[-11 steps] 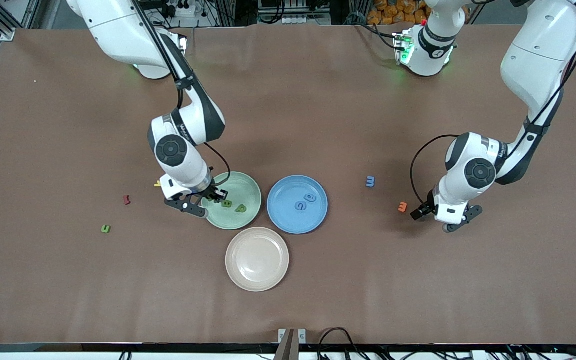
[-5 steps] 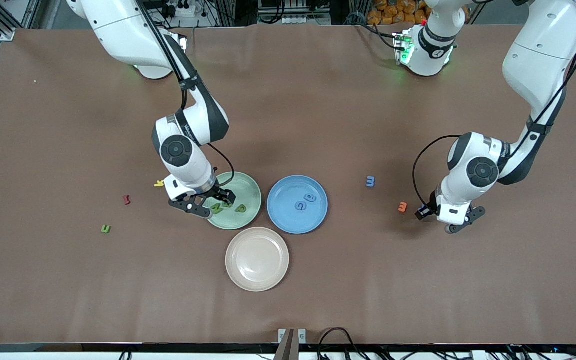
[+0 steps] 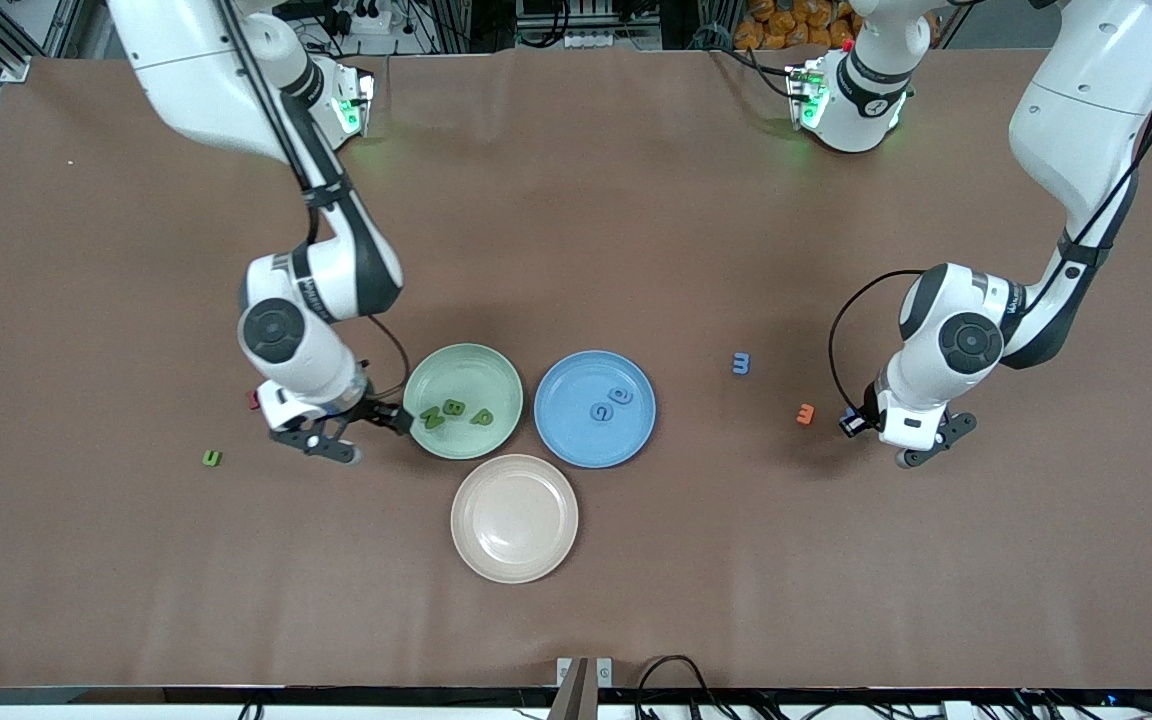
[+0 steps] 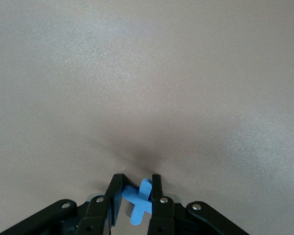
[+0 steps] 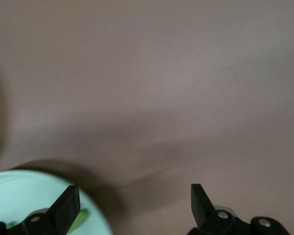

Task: Sort letters by color into matching plates
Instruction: 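Grasp green n with the right gripper while the left gripper carries X, then drop X onto blue plate with the left gripper while the right gripper lifts n, then place n on the green plate with the right gripper while the left gripper withdraws, then retract the right gripper while the left gripper reaches the blue E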

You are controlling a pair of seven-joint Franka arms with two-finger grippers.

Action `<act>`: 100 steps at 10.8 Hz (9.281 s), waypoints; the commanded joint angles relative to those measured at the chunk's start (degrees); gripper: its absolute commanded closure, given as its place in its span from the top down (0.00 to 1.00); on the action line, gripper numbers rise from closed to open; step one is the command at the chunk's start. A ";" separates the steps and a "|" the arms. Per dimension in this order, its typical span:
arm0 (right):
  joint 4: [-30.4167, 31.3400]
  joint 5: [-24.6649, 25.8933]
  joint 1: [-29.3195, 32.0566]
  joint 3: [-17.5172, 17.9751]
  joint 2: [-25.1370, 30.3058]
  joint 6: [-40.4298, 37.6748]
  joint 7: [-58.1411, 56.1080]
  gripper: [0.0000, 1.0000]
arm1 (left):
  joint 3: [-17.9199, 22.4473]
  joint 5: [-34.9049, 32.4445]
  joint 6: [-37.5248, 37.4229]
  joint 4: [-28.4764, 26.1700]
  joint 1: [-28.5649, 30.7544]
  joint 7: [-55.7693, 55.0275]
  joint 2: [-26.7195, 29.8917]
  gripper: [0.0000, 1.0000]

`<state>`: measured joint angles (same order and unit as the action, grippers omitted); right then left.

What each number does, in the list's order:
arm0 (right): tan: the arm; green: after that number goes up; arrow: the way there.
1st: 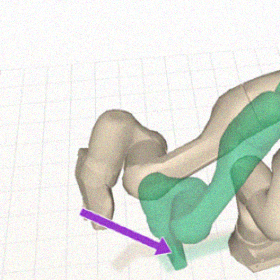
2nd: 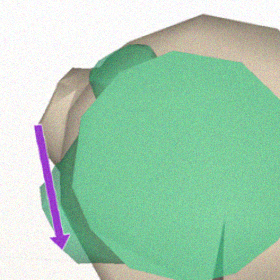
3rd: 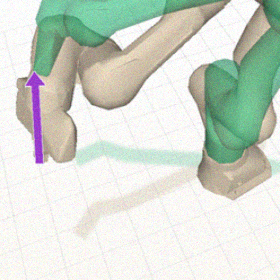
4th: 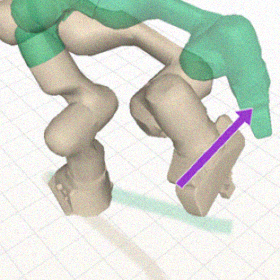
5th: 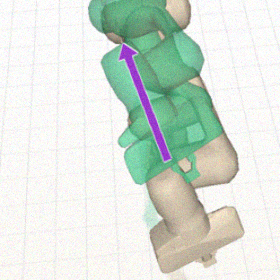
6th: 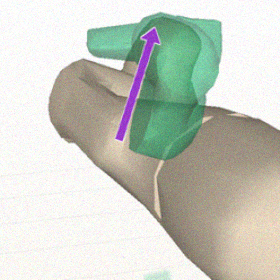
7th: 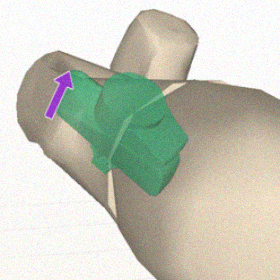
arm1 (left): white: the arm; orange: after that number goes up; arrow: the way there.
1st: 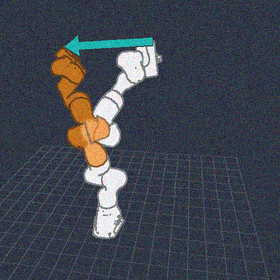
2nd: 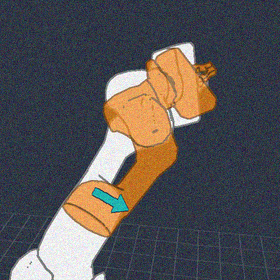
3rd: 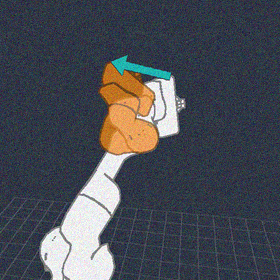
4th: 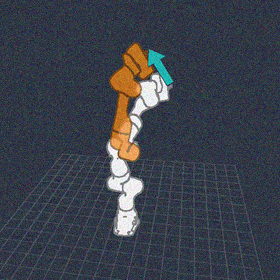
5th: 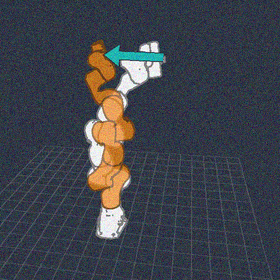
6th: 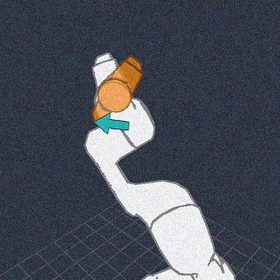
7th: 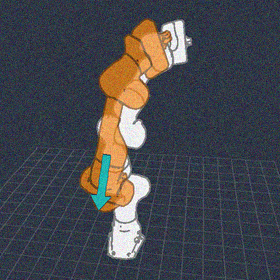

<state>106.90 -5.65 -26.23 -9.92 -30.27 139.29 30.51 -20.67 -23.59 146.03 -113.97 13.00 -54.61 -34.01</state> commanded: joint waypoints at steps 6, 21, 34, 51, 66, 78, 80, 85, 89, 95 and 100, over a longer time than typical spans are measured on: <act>-0.81 -0.23 15.84 0.69 0.47 0.11 -25.38 1.00 | -2.97 -1.02 -10.21 4.71 0.54 0.20 3.24 0.00; -3.36 -0.06 31.33 7.20 -7.52 6.17 -37.90 1.00 | -15.45 8.74 -31.77 16.24 -1.21 -9.89 7.47 0.00; -2.04 0.21 32.91 7.20 -7.88 6.70 -44.58 0.22 | -16.77 8.83 -30.89 23.52 -16.58 -30.56 1.15 0.00; -2.48 -0.41 22.29 11.50 -2.61 0.20 -4.80 0.15 | -13.09 13.13 -11.90 26.00 -22.58 -27.23 -5.54 1.00; -2.57 -4.54 0.48 12.65 -1.29 -3.76 25.74 0.93 | -9.74 -0.48 -8.09 -5.69 -14.24 7.93 9.20 1.00; -3.27 -3.75 12.24 3.07 2.05 -9.56 -14.40 1.00 | -9.48 -3.30 -2.77 -10.22 -6.05 7.75 6.50 1.00; -3.45 -3.75 15.40 3.07 2.49 -9.56 -18.54 1.00 | -9.65 -3.92 -2.68 -10.04 -6.84 9.94 5.89 1.00; -3.45 -3.40 19.63 0.00 4.25 -9.56 -28.83 1.00 | -10.18 -3.57 -2.59 -9.08 -8.25 16.55 5.01 1.00; -7.30 1.68 21.56 -0.63 8.72 -18.84 -30.60 1.00 | -10.18 -3.39 -2.59 -6.35 -9.39 15.05 2.11 1.00; -17.49 2.40 22.01 -0.62 16.81 -43.18 -31.66 1.00 | -10.09 -3.92 -2.59 -6.26 -9.31 14.97 1.67 1.00; -24.71 1.96 21.75 -0.10 23.04 -58.76 -28.07 1.00 | -10.09 -3.83 -2.59 -6.17 -9.92 8.29 1.75 0.00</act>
<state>83.68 -4.11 -4.85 -11.04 -9.90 84.85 -0.49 -30.61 -25.89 143.19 -120.59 3.63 -43.09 -31.96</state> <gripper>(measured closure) 0.000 0.476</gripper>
